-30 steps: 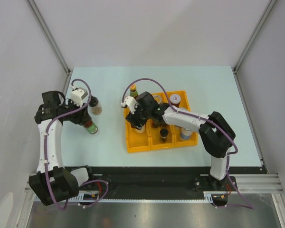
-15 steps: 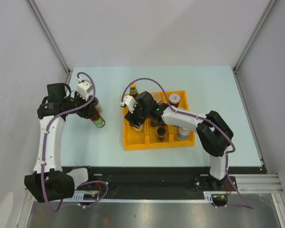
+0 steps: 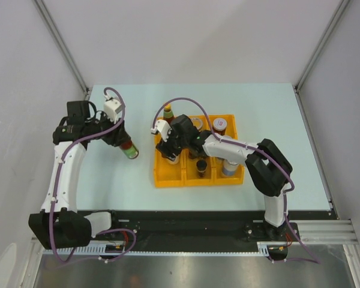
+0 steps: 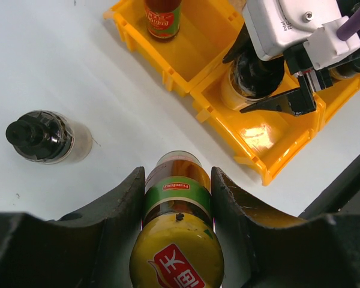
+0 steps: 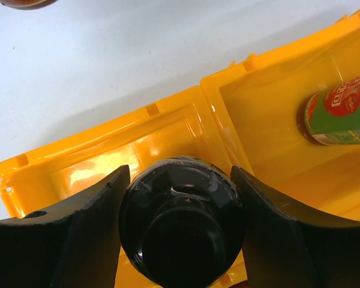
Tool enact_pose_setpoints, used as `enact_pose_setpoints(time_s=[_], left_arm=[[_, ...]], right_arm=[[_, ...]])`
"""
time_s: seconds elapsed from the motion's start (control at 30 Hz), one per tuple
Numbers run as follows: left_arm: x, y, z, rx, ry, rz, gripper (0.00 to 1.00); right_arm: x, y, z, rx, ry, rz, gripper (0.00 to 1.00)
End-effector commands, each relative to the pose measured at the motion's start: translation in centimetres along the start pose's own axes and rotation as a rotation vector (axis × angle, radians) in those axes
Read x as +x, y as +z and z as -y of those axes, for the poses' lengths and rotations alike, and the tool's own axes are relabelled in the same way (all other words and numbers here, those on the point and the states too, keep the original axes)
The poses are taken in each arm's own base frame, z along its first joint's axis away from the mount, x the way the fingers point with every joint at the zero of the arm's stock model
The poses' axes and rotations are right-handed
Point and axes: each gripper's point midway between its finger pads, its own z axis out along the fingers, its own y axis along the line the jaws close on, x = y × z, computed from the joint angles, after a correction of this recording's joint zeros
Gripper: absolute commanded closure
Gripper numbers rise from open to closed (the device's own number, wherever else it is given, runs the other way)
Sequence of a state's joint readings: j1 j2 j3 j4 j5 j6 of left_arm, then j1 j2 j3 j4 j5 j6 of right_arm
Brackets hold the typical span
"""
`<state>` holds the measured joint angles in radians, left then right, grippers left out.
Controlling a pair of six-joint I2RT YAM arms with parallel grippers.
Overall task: Organize the condiment bottles
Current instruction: Place the bottle in the storage box.
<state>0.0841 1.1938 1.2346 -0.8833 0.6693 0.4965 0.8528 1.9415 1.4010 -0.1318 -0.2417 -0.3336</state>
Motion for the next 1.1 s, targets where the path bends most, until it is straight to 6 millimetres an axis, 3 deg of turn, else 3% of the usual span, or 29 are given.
enact_pose_setpoints(time_s=[0.0, 0.07, 0.17, 0.3, 0.57, 0.8, 1.07], left_arm=[[-5.0, -1.1, 0.6, 0.008, 0.101, 0.15, 1.0], [-4.9, -1.0, 0.7, 0.012, 0.1, 0.151, 1.0], [-4.6, -0.7, 0.8, 0.017, 0.1, 0.148, 1.0], [-4.4, -0.4, 0.9, 0.02, 0.098, 0.147, 1.0], [-4.4, -0.2, 1.2, 0.03, 0.096, 0.149, 1.0], [-4.2, 0.0, 1.4, 0.032, 0.097, 0.14, 1.0], [-3.9, 0.3, 1.3, 0.034, 0.102, 0.136, 1.0]], right_arm=[[5.8, 2.0, -2.2, -0.102, 0.104, -0.141, 0.33], [5.7, 2.1, -2.2, -0.106, 0.118, -0.127, 0.36], [4.6, 2.0, -1.9, -0.088, 0.114, -0.096, 0.49], [3.6, 1.5, -1.6, -0.08, 0.117, -0.07, 0.78], [2.2, 0.2, -2.5, -0.132, 0.138, -0.043, 0.94], [3.8, 1.3, -4.3, -0.191, 0.134, -0.078, 0.98], [2.9, 0.5, -5.3, -0.207, 0.087, -0.062, 1.0]])
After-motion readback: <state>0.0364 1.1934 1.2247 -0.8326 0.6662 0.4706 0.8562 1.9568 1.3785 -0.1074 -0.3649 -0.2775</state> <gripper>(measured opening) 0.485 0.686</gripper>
